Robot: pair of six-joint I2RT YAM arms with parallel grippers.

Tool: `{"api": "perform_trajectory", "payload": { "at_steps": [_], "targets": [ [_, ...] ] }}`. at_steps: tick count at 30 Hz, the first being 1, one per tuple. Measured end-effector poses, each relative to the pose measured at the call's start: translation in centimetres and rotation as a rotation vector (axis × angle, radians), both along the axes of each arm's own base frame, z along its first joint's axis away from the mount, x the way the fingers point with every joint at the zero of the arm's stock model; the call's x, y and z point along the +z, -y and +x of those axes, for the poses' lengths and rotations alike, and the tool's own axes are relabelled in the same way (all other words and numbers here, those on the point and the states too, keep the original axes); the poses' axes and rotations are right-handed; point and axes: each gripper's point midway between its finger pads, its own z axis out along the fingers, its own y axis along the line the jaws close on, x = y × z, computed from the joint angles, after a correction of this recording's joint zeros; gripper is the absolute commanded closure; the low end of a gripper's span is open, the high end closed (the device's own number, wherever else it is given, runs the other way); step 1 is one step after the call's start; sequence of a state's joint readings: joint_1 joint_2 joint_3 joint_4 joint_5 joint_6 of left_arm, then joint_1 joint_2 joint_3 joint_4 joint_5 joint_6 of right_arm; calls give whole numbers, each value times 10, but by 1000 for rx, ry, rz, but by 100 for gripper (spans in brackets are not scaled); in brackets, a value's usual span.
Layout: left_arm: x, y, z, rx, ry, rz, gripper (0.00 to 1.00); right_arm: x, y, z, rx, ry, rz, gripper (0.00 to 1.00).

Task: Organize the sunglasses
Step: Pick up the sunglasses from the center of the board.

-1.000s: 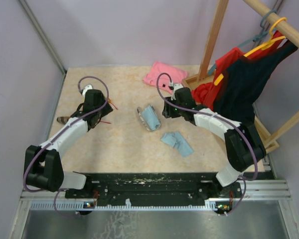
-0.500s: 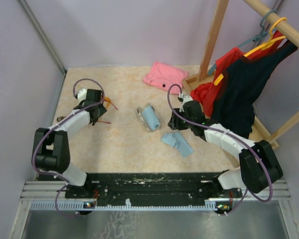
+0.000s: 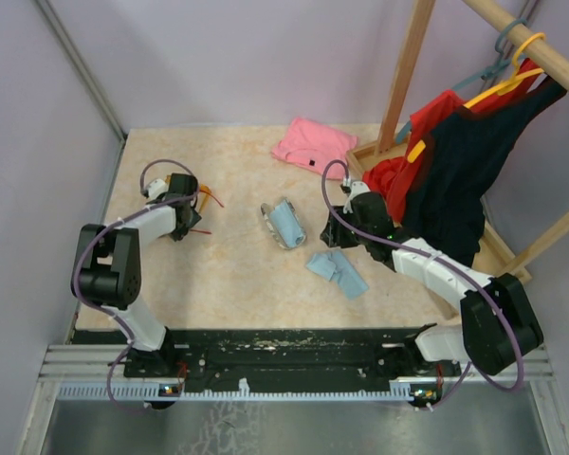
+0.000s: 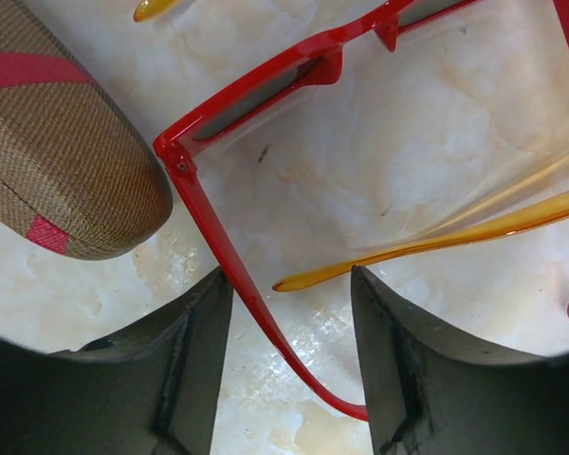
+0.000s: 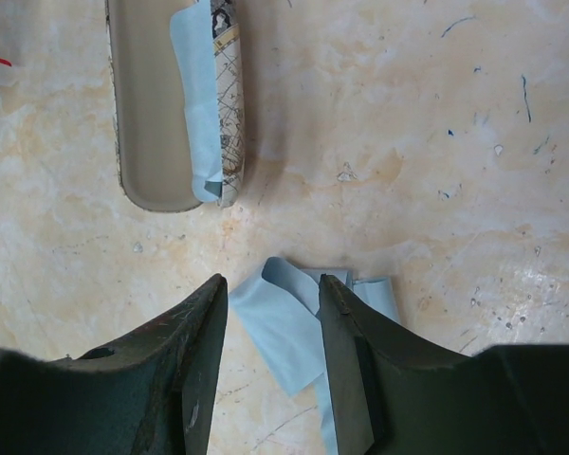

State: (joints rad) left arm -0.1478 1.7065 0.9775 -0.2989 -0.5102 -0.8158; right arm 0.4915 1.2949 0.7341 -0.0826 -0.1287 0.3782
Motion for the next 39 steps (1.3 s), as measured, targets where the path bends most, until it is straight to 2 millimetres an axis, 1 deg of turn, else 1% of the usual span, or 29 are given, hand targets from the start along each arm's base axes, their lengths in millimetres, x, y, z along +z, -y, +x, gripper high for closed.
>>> {"api": "perform_trajectory", "payload": {
  "at_steps": [2, 8, 14, 18, 24, 28, 34, 37, 39],
  "targets": [
    [-2, 0, 0, -1, -5, 0, 49, -2, 1, -2, 0, -8, -4, 56],
    [-1, 0, 2, 0, 4, -1, 62, -3, 1, -2, 0, -11, -6, 56],
    [1, -2, 3, 11, 16, -3, 69, -1, 2, -3, 0, -10, -5, 56],
    [9, -6, 4, 36, 42, -13, 77, 2, 1, -3, 0, -2, -1, 56],
    [32, -15, -2, 79, 106, -21, 90, 3, 2, -3, 1, 1, 0, 56],
    [46, -19, -8, 104, 142, -21, 92, 3, 2, -4, 1, 0, 0, 56],
    [61, -23, -18, 119, 175, -22, 98, 9, 3, -5, 0, 12, 5, 56],
    [62, -23, -22, 117, 180, -24, 99, 12, 4, -6, -2, 19, 7, 56],
    [57, -23, -26, 114, 167, -25, 99, 14, 4, -6, -1, 22, 8, 56]
  ]
}}
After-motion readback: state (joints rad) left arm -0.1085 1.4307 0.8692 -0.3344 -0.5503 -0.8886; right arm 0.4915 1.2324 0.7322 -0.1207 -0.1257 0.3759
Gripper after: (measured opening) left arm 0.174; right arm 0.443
